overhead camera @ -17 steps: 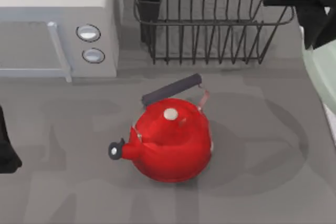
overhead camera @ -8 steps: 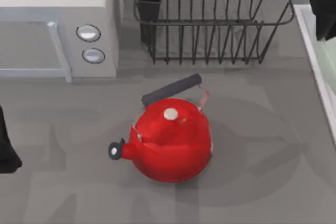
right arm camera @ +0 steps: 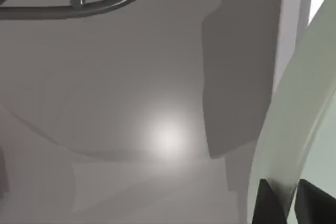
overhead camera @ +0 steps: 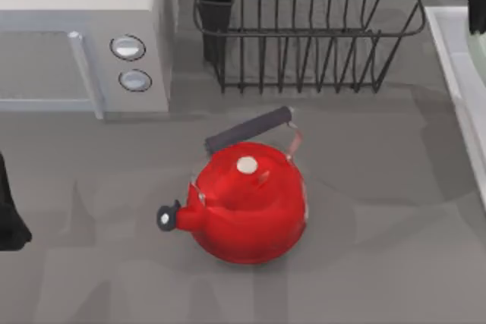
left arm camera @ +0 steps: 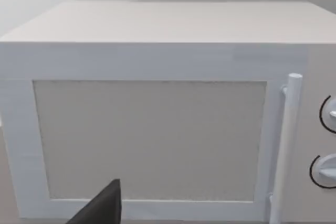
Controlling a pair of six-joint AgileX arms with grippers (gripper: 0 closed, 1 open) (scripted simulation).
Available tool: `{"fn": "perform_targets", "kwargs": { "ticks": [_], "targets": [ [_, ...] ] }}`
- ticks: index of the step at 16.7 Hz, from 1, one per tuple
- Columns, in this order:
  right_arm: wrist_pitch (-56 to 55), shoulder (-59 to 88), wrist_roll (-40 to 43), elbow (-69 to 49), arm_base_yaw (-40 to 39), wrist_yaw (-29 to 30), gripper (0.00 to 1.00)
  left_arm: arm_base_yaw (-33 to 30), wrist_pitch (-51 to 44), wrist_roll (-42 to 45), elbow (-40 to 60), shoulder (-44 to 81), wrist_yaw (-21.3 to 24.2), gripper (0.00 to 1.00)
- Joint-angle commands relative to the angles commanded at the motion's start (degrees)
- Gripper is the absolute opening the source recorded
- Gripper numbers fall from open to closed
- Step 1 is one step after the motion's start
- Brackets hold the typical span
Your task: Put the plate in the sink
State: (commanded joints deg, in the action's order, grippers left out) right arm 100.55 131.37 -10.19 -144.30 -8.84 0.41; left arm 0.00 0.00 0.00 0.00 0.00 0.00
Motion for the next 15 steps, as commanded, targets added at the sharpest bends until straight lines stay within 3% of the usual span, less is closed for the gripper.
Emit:
{"fn": "perform_targets", "kwargs": {
  "ticks": [6, 12, 15],
  "targets": [
    [0.3, 21.1, 11.4, -19.2, 11.4, 0.1, 0.00, 0.0, 0.0, 0.0, 0.0, 0.0, 0.0, 1.00],
    [0.3, 24.0, 13.5, -22.0, 13.6, 0.1, 0.00, 0.0, 0.0, 0.0, 0.0, 0.0, 0.0, 1.00],
    [0.3, 24.0, 13.5, -22.0, 13.6, 0.1, 0.23, 0.0, 0.0, 0.0, 0.0, 0.0, 0.0, 1.00]
  ]
}}
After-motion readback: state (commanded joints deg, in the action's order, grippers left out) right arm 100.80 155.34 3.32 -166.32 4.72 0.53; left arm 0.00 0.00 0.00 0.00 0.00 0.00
